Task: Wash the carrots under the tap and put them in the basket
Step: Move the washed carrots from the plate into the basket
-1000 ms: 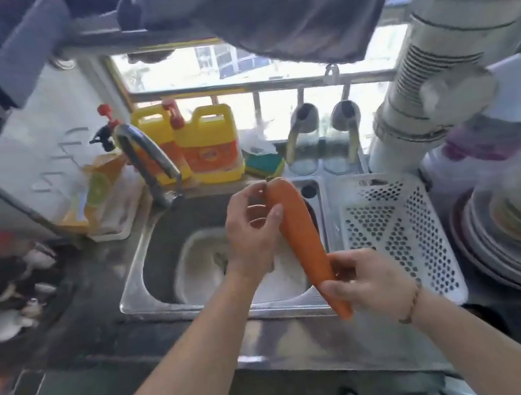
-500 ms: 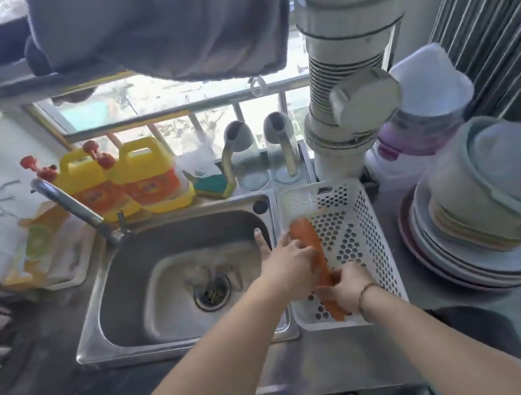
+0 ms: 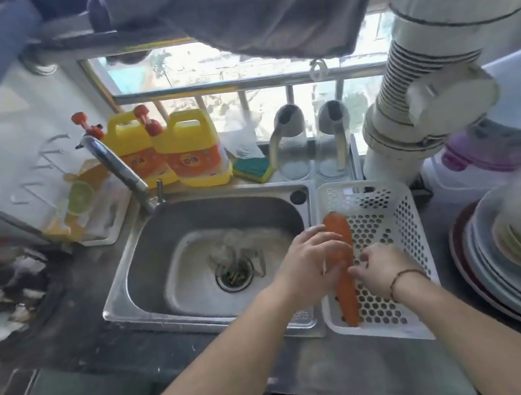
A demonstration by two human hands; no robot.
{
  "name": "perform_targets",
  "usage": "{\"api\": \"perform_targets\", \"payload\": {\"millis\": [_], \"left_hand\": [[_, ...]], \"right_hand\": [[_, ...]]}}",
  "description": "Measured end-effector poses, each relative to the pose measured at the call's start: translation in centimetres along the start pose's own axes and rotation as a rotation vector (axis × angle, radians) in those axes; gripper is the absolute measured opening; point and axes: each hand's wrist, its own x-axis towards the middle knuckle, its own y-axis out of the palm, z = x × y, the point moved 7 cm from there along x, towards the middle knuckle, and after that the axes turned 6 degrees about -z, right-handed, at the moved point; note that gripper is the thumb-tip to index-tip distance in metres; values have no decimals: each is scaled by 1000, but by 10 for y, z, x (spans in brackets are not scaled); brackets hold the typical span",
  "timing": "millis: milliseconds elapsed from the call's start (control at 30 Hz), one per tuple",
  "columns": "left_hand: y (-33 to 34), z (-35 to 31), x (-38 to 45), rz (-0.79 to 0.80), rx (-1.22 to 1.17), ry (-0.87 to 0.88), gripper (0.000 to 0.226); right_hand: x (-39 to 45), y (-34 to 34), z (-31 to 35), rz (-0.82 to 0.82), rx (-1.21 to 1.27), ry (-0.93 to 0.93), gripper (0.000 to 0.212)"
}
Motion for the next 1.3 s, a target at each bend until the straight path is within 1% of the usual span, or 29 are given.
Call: {"api": "perform_targets", "payload": {"millis": [33,67,133,233,300,367,433,533,600,667,733,800,867,933,1033,1100,1167,1233,1300], "left_hand": [[-18,11,-10,-147,-90,-53,33],[-35,25,-22,-252,-130,-124,30],[-67,53,-51,-348,-163,-279,24],[-120,97,-108,-453,-171,-471,24],[-156,128,-156,-542,-168,-590,23],[-191,156,-208,-617,-166,-687,22],[-228,180,-263,-708,-138,-760,25],[-282,213,-355,-834,-84,-874,20],[-312,236,-416,-893,-25,-964,18],[-336,259,-470,-938,-14,-1061,18],[-357,278,-514,-979,-9,-1151,22],[-374,293,-549,-1005,29,-1255,29],[-385,309,-575,-1009,46,-1347,33],[-392,326,-591,-980,25,-1385,38],[-398,349,-608,-925,-13,-1441,48],[-403,363,-615,-910,-23,-1465,48],[-404,376,-616,-844,-36,-1483,46],[-404,384,-612,-778,-16,-1495,43],[-405,385,-610,-748,18,-1504,41]], "right_hand": [[0,-16,8,-79,-69,-8,31],[0,-28,22,-151,-108,-34,34],[-6,-41,65,-234,-119,-139,37],[-30,-35,163,-279,-109,-411,37],[-54,-9,233,-240,-100,-596,32],[-82,30,298,-142,-132,-736,30],[-112,73,359,-48,-186,-872,33],[-159,138,443,57,-256,-1015,36],[-187,177,491,94,-299,-1084,35],[-211,208,531,130,-308,-1117,31],[-226,235,562,164,-313,-1103,35],[-238,257,585,181,-337,-1098,37],[-243,276,602,191,-341,-1099,34],[-241,294,611,207,-346,-1044,30],[-236,317,616,214,-418,-971,33],[-233,331,618,231,-449,-932,33],[-231,338,619,231,-433,-887,30],[-229,340,620,195,-407,-869,31],[-231,342,622,169,-399,-884,30]]}}
